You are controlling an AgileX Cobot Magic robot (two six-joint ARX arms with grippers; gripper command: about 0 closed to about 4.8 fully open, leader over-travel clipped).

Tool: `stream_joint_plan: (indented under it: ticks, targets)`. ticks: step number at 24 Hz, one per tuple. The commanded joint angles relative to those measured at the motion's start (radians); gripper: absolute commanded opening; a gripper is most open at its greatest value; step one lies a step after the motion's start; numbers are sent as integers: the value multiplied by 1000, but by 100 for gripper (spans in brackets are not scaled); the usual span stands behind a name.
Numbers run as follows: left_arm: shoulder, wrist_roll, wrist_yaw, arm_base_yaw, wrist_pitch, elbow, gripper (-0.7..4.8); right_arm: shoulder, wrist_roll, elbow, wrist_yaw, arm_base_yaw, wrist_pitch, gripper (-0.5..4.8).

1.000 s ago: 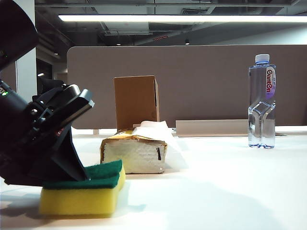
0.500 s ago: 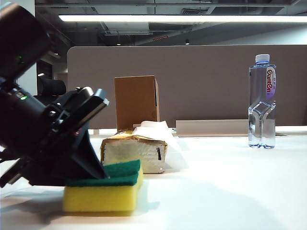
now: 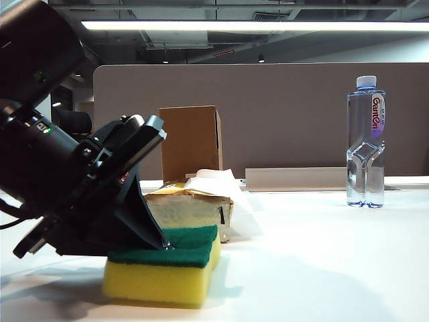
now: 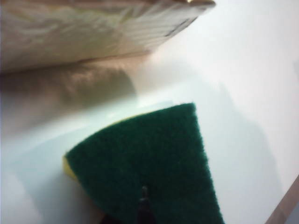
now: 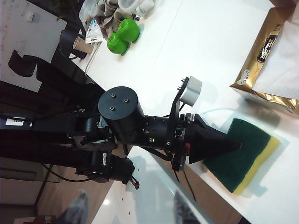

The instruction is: Move the sponge from left to right to wipe the table, avoiding obstacles on the table, and finally reaching the bottle of mineral water.

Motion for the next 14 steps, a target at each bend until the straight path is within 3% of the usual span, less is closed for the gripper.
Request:
stream_joint_plan:
  ticks: [1, 4, 11, 14]
  targets:
    - [0, 1, -10, 0, 9, 1, 12, -5, -7, 5, -7, 0, 6, 234]
    - [0, 0, -18, 0, 14, 2, 94, -5, -7, 5, -7, 0, 6, 234]
    - [-1, 0, -18, 1, 30, 2, 135, -9, -7, 5, -8, 0, 5, 234]
    - [-1, -7, -18, 1, 31, 2, 209, -9, -7, 5, -10, 0, 5, 234]
